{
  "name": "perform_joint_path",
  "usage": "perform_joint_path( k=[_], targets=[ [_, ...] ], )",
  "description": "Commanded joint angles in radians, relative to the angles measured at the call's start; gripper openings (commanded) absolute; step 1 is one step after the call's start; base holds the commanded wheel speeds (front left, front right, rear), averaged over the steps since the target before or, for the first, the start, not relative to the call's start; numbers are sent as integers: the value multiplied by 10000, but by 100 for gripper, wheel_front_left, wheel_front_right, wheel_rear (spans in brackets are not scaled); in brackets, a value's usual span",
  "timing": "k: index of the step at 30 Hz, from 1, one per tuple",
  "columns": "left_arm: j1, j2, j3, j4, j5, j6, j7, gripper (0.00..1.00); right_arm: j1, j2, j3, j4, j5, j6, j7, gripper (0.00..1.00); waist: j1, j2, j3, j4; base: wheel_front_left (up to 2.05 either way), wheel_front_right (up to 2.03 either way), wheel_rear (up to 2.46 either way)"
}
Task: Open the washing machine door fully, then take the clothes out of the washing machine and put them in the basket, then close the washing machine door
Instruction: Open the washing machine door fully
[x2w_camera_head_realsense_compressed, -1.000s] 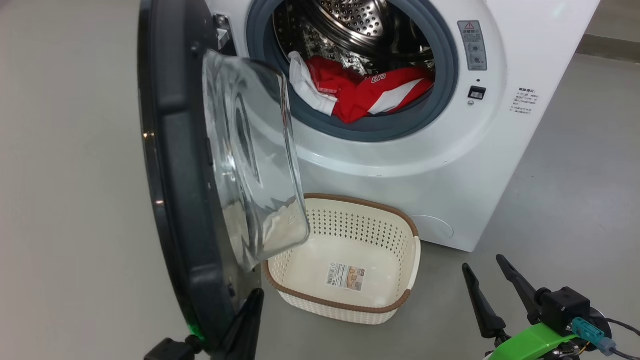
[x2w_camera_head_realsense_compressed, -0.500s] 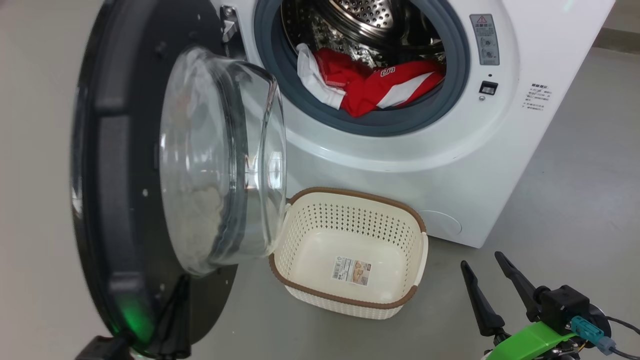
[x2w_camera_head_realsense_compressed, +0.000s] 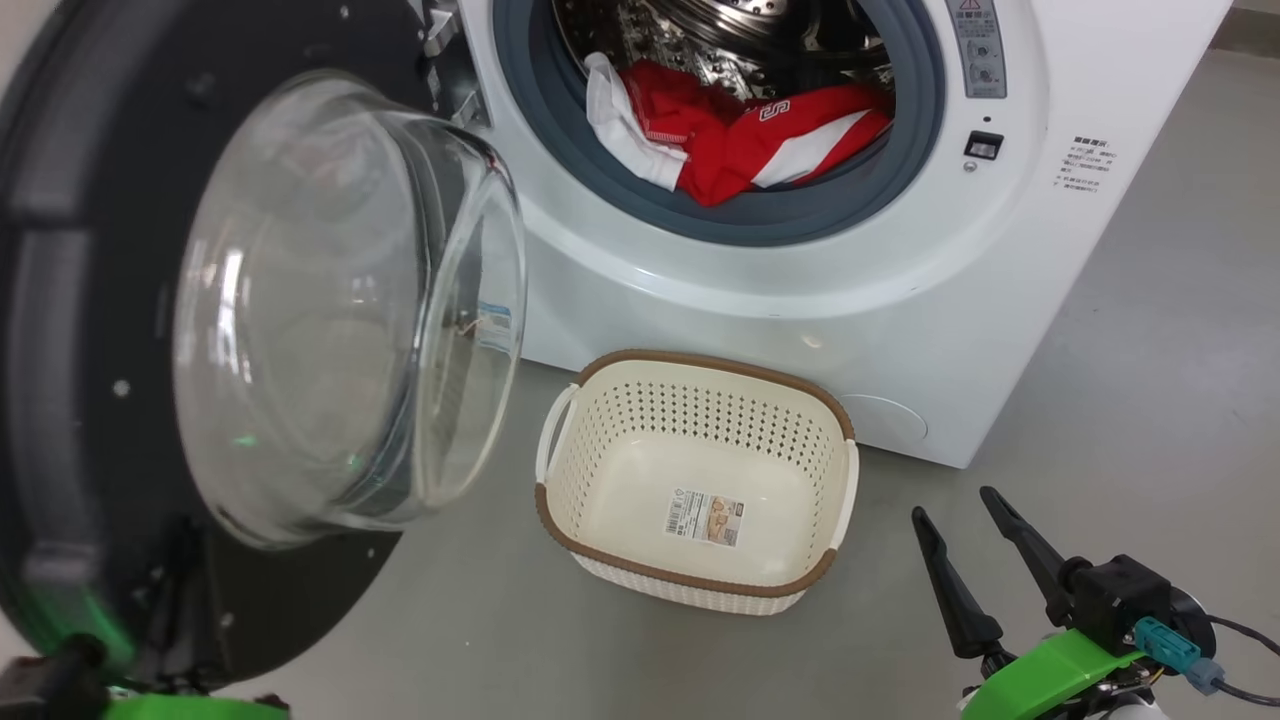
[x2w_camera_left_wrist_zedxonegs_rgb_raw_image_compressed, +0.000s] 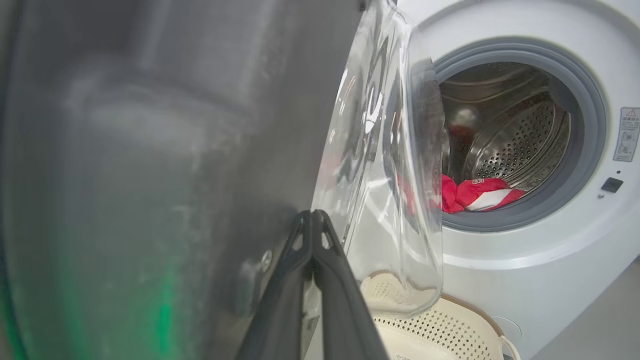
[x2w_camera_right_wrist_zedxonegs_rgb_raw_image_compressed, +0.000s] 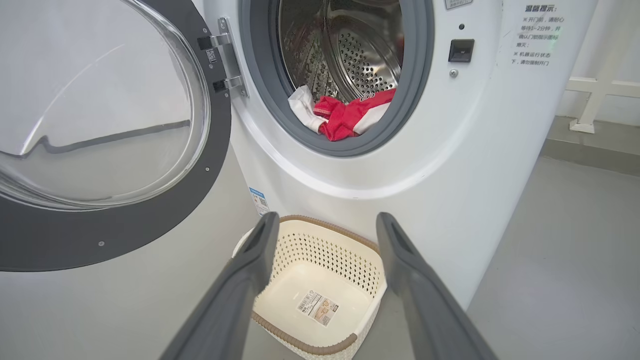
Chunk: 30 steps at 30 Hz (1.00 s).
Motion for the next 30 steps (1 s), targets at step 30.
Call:
perform_joint_path(
  k=[30],
  targets=[
    [-3252, 2007, 3633, 2787, 1223, -301, -124, 0, -806, -298, 521, -164, -163, 63, -90, 100, 0, 0, 638, -449, 0, 0, 0]
  ],
)
